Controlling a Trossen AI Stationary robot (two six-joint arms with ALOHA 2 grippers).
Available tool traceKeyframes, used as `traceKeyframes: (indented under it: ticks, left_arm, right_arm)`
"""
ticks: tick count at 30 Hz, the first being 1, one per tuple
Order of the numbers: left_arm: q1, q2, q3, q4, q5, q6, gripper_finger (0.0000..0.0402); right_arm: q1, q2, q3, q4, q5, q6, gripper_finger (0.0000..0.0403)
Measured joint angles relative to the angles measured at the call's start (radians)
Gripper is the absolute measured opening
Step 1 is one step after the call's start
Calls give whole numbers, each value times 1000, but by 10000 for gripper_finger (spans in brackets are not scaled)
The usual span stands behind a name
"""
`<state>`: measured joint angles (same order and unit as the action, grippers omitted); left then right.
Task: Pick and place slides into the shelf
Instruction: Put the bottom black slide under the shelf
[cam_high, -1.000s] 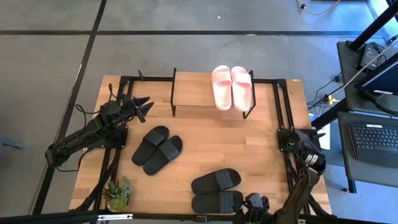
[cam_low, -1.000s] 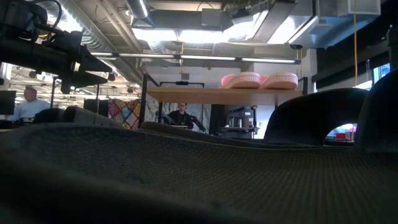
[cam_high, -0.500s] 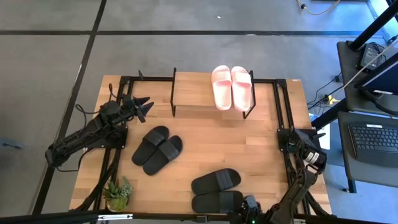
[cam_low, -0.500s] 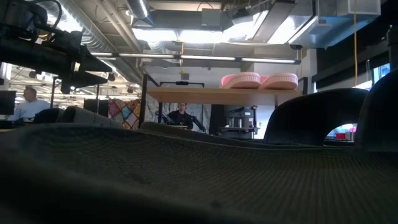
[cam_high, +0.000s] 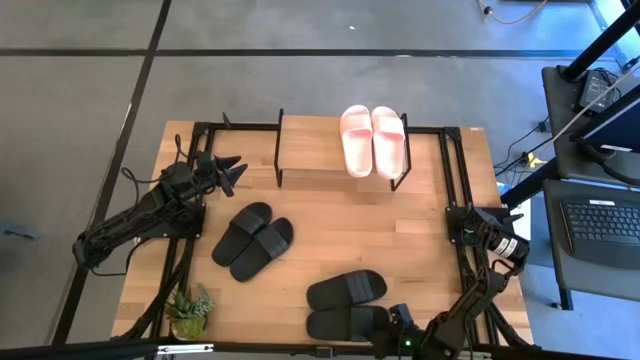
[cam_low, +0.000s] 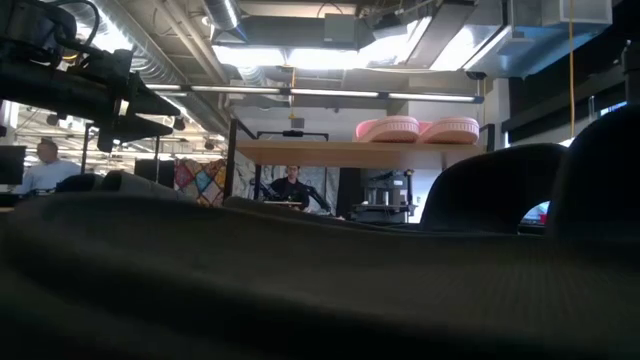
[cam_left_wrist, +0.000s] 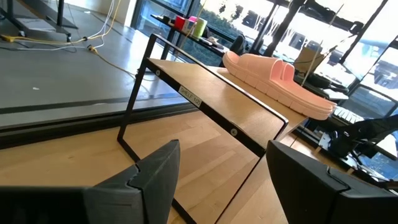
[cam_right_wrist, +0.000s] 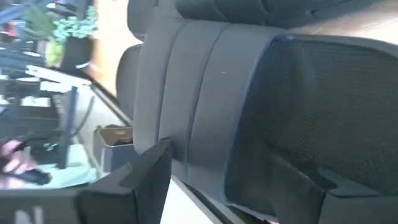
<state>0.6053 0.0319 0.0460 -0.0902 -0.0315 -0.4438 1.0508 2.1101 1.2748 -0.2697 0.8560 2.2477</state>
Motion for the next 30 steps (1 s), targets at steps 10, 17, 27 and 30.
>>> traceKeyframes:
  ticks: [10, 17, 27, 30]
  left_arm:
    - [0, 0, 0, 0, 0, 0, 230]
    - [0, 0, 0, 0, 0, 0, 230]
    - [0, 0, 0, 29, 0, 8, 230]
    - [0, 0, 0, 76, 0, 16, 230]
  right_arm:
    - [0, -3, -82, 208, 45, -163, 234]
    - [-1, -2, -82, 203, 38, -161, 230]
    - [-1, 0, -83, 201, 38, -160, 100]
    - [0, 0, -83, 201, 40, -160, 42]
